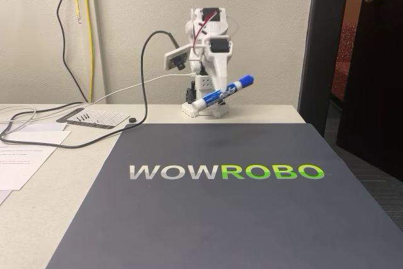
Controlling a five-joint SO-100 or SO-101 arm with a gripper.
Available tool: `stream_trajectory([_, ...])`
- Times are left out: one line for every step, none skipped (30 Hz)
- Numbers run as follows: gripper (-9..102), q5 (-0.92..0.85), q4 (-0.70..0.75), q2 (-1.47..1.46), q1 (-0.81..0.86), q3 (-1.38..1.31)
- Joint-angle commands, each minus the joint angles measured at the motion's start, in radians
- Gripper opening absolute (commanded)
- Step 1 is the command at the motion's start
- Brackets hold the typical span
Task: Pick up the blue marker.
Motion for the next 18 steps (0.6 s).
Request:
stream_trajectory([0,-0.02,-0.055,0.034,0.035,0.035])
stream_trajectory([0,-0.021,-0.072,0.044,0.049,0.058])
stream_trajectory([0,-0.025,-0.089,0.052,0.064,0.081])
stream_trajectory([0,-0.038,-0.107,0.061,0.077,0.106])
stream_trajectory([0,-0.055,-0.127,0.066,0.092,0.129])
stream_trajectory([0,-0.069,-0.146,0.071,0.107,0.155])
stream_trajectory([0,-0.086,-0.167,0.078,0.124,0.184])
stream_trajectory([0,-0.098,-0.19,0.089,0.143,0.213])
stream_trajectory([0,-0.107,-0.207,0.1,0.158,0.238])
stream_trajectory([0,-0.112,-0.219,0.112,0.172,0.259])
stream_trajectory([0,-0.112,-0.229,0.123,0.183,0.278])
stream_trajectory([0,-0.109,-0.238,0.143,0.189,0.295])
stream_trajectory([0,-0.103,-0.241,0.163,0.192,0.307])
stream_trajectory([0,-0.095,-0.241,0.181,0.195,0.318])
stream_trajectory([0,-0.086,-0.244,0.198,0.196,0.328])
stream_trajectory([0,-0.072,-0.249,0.212,0.199,0.339])
stream_trajectory([0,-0.06,-0.25,0.219,0.204,0.344])
stream_trajectory([0,-0.055,-0.25,0.225,0.21,0.347])
